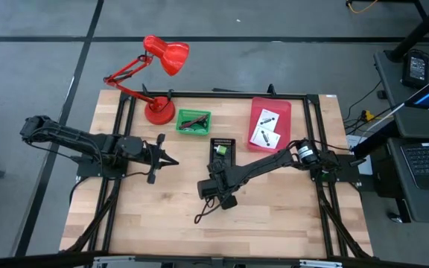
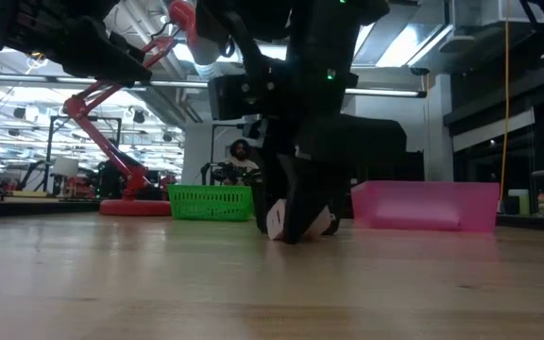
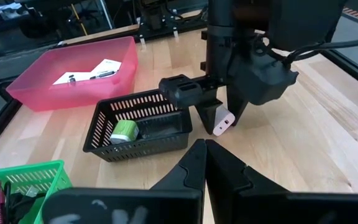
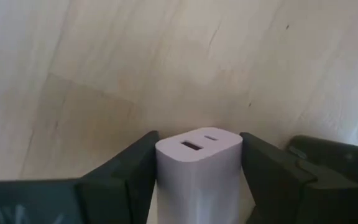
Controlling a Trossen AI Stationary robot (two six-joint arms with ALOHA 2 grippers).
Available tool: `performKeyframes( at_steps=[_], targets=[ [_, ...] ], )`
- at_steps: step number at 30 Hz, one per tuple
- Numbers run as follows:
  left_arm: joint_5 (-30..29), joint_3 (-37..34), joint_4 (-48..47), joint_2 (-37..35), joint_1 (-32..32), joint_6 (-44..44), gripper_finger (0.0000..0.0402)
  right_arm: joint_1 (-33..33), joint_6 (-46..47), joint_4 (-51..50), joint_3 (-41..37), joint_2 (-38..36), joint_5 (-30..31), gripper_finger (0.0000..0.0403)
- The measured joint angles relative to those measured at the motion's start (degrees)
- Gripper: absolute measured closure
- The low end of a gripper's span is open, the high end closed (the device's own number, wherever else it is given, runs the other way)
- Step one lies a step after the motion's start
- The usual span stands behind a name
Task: Pick and place items into bin
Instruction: Put the pink charger adapter into the black bin
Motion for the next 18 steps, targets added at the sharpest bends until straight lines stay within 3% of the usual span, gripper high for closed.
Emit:
performKeyframes(
  at_steps=[18],
  targets=[
    [0.0,0.0,-0.09,0.0,0.0,0.02,0.0398,0.0,0.04,-1.33,0.02,0.0,-1.5,0.0198]
  ],
)
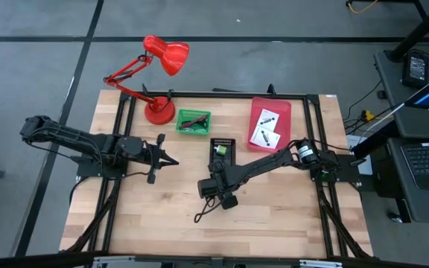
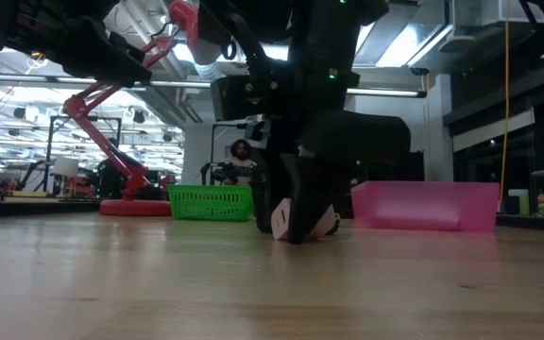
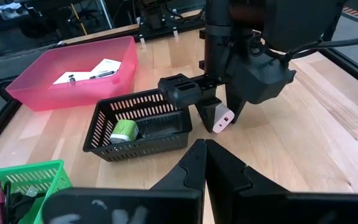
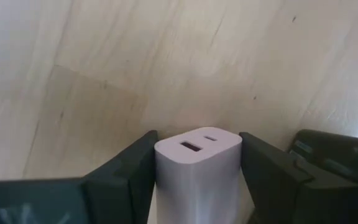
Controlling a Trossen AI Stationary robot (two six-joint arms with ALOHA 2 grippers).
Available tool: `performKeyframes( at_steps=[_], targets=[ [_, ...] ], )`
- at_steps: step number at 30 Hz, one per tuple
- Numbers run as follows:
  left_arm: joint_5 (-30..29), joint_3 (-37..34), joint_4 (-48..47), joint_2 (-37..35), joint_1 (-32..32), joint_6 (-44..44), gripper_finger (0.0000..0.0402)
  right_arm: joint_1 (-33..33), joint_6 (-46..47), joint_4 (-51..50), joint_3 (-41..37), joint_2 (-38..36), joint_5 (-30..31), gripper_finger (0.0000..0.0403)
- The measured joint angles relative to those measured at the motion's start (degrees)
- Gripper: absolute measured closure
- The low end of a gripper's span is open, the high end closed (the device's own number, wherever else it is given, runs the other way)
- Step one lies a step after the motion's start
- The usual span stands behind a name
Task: Pick and place items into bin
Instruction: Put the pink charger adapter into the black bin
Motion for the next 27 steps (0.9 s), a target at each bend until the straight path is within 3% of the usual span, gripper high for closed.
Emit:
performKeyframes(
  at_steps=[7,15,22,27],
  targets=[
    [0.0,0.0,-0.02,0.0,0.0,0.02,0.0398,0.0,-0.09,-0.18,0.04,-0.09,0.21,0.0242],
    [0.0,0.0,-0.01,0.0,0.0,0.02,0.0398,0.0,-0.13,-0.35,0.0,-0.04,-0.07,0.0243],
    [0.0,0.0,-0.06,0.0,0.0,0.02,0.0398,0.07,-0.01,-0.52,-0.02,0.02,-0.28,0.031],
    [0.0,0.0,-0.07,0.0,0.01,0.01,0.0398,0.07,0.08,-0.68,-0.02,0.02,-0.26,0.0312]
  ],
)
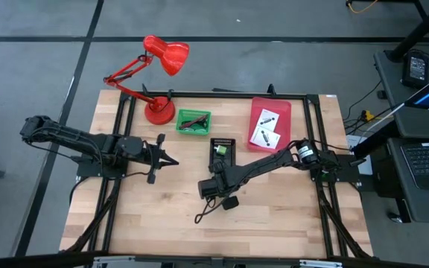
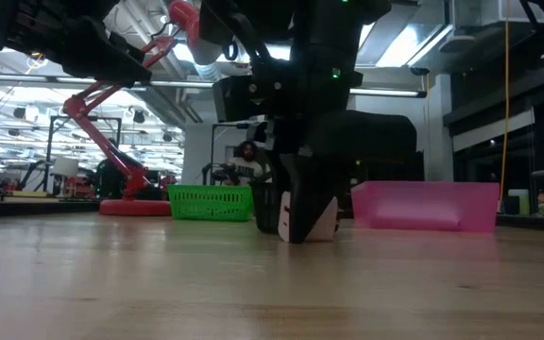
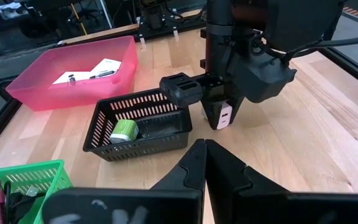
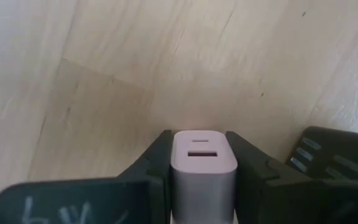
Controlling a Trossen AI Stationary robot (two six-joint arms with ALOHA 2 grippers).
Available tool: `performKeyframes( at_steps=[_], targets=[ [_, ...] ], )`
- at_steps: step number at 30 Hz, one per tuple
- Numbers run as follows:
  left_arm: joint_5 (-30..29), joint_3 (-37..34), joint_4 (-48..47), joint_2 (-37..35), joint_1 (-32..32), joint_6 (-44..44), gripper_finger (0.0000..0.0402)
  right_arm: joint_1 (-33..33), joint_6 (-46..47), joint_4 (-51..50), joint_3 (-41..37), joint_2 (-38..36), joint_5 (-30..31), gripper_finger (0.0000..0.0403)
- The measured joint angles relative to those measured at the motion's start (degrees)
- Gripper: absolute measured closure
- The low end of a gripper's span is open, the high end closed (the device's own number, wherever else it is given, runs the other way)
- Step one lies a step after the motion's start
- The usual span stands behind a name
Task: Pick and place items into bin
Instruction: Put the pink charger adapter into the black bin
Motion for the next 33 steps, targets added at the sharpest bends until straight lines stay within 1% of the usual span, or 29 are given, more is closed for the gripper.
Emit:
performKeyframes(
  at_steps=[7,9,11,15,17,26,33],
  targets=[
    [0.0,0.0,-0.2,0.0,-0.01,0.01,0.0398,0.17,0.12,-1.33,0.43,-0.01,-0.98,0.0312],
    [0.0,0.0,-0.2,0.0,-0.01,0.0,0.0398,0.24,0.65,-3.56,1.66,0.02,-2.08,0.0312],
    [0.0,0.0,-0.33,0.0,-0.01,-0.01,0.0398,0.24,1.66,-3.54,3.49,0.02,-3.03,0.0312],
    [0.0,0.02,-0.8,0.02,-0.01,-0.09,0.0398,0.24,2.73,-6.51,7.67,-0.2,-3.2,0.0312],
    [0.0,0.02,-1.01,0.02,-0.01,-0.3,0.0398,0.2,2.71,-6.06,8.59,-1.07,-4.21,0.0312],
    [0.02,0.04,-1.62,0.02,0.01,-1.24,0.0398,0.23,3.04,-3.74,8.57,-6.58,-4.44,0.0312],
    [0.12,0.04,-2.68,0.02,-0.01,-1.52,0.0398,0.22,2.99,-1.52,8.57,-8.14,-4.43,0.0312]
  ],
)
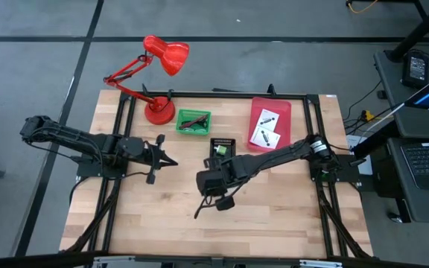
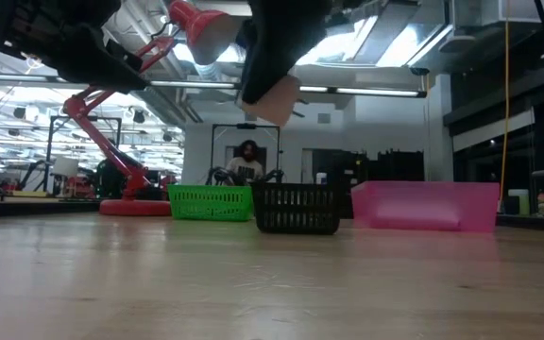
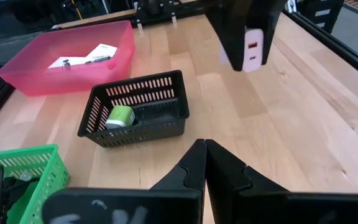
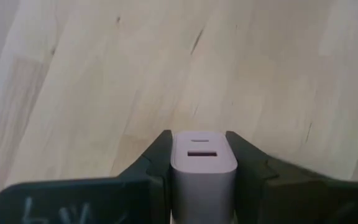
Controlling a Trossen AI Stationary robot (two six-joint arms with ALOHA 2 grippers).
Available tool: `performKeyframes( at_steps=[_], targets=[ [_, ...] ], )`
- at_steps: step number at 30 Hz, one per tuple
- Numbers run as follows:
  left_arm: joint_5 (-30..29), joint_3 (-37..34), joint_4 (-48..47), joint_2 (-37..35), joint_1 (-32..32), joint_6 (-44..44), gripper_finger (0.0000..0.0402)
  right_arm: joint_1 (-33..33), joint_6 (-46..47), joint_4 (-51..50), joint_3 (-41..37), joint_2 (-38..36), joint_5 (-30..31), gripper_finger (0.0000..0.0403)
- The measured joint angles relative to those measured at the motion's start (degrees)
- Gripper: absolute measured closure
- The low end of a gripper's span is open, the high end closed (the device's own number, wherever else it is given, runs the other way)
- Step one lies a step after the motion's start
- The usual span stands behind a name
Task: Pick and place items into bin
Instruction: Put the pink charger adapter into the black bin
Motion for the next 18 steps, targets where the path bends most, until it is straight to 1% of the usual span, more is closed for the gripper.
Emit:
performKeyframes(
  at_steps=[8,11,14,16,18],
  targets=[
    [0.1,-0.01,-0.2,0.0,0.0,0.0,0.0398,0.0,0.92,3.25,-0.12,-0.1,0.17,0.0312],
    [0.1,-0.02,-0.21,0.0,0.0,0.0,0.0398,0.0,1.47,8.59,-3.11,-0.19,0.62,0.0312],
    [0.12,-0.02,-0.31,0.0,0.0,0.0,0.0398,0.0,1.54,11.32,-6.83,-0.76,0.79,0.0312],
    [0.1,-0.02,-0.59,0.0,0.0,0.0,0.0398,0.02,2.69,13.06,-9.1,-2.03,2.85,0.0312],
    [0.12,-0.02,-0.82,0.0,0.01,-0.1,0.0398,-0.02,2.86,15.83,-10.86,-3.91,3.39,0.0312]
  ],
)
